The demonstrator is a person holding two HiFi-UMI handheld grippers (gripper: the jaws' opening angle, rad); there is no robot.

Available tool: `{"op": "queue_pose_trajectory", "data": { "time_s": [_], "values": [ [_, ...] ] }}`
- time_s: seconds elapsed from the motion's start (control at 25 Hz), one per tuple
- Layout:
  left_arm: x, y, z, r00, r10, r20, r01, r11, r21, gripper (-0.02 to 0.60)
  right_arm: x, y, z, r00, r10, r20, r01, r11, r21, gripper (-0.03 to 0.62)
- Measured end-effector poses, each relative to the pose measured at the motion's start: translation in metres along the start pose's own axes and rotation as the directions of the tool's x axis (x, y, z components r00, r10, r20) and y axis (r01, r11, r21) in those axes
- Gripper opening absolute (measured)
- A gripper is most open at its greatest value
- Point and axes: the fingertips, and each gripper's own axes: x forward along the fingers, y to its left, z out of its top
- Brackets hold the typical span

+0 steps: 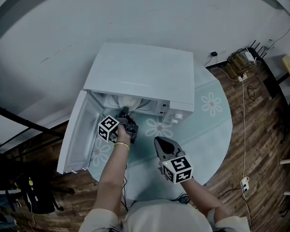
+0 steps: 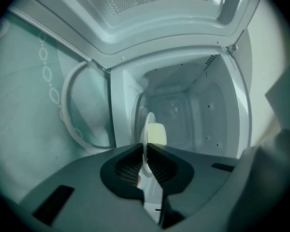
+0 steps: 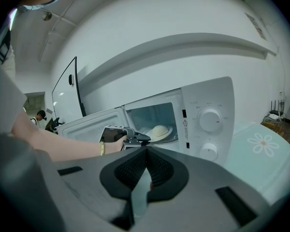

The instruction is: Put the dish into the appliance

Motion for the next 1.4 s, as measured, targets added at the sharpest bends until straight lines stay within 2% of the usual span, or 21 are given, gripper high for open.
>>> {"op": "queue_pose_trajectory", "data": {
  "time_s": [0.44, 0.56, 0.68, 0.88, 1.12, 1.28, 1.4],
  "values": [
    [0.004, 0.001, 0.0, 1.0, 0.006, -0.003, -0.006, 1.0, 0.008, 0.041, -0.003, -0.002, 0.0, 1.0, -0.012, 0.003, 0.012, 1.0, 0.0, 0.006],
    [0.001, -0.004, 0.003, 1.0, -0.027, 0.004, 0.027, 0.999, 0.018, 0.041, -0.005, 0.002, 0.002, 1.0, -0.012, 0.006, 0.012, 1.0, -0.002, 0.005],
    [-0.003, -0.011, 0.005, 0.997, -0.073, 0.002, 0.073, 0.997, 0.029, 0.129, -0.008, 0.003, 0.003, 1.0, -0.013, 0.008, 0.013, 1.0, -0.006, 0.006],
    [-0.015, -0.015, -0.003, 0.997, -0.077, -0.032, 0.079, 0.994, 0.073, 0.163, -0.014, 0.008, 0.003, 1.0, -0.017, 0.018, 0.017, 1.0, -0.013, 0.006],
    [-0.044, -0.02, -0.021, 0.994, -0.081, -0.078, 0.093, 0.982, 0.162, 0.163, -0.025, 0.018, 0.004, 0.999, -0.025, 0.037, 0.025, 1.0, -0.014, 0.006],
    [-0.072, -0.033, -0.034, 0.99, -0.087, -0.114, 0.116, 0.953, 0.281, 0.161, -0.035, 0.026, 0.0, 0.998, -0.038, 0.042, 0.038, 0.999, -0.011, 0.006],
    [-0.098, -0.043, -0.042, 0.987, -0.097, -0.127, 0.136, 0.926, 0.352, 0.108, -0.045, 0.034, -0.005, 0.998, -0.047, 0.045, 0.047, 0.999, -0.008, 0.006]
  ]
}}
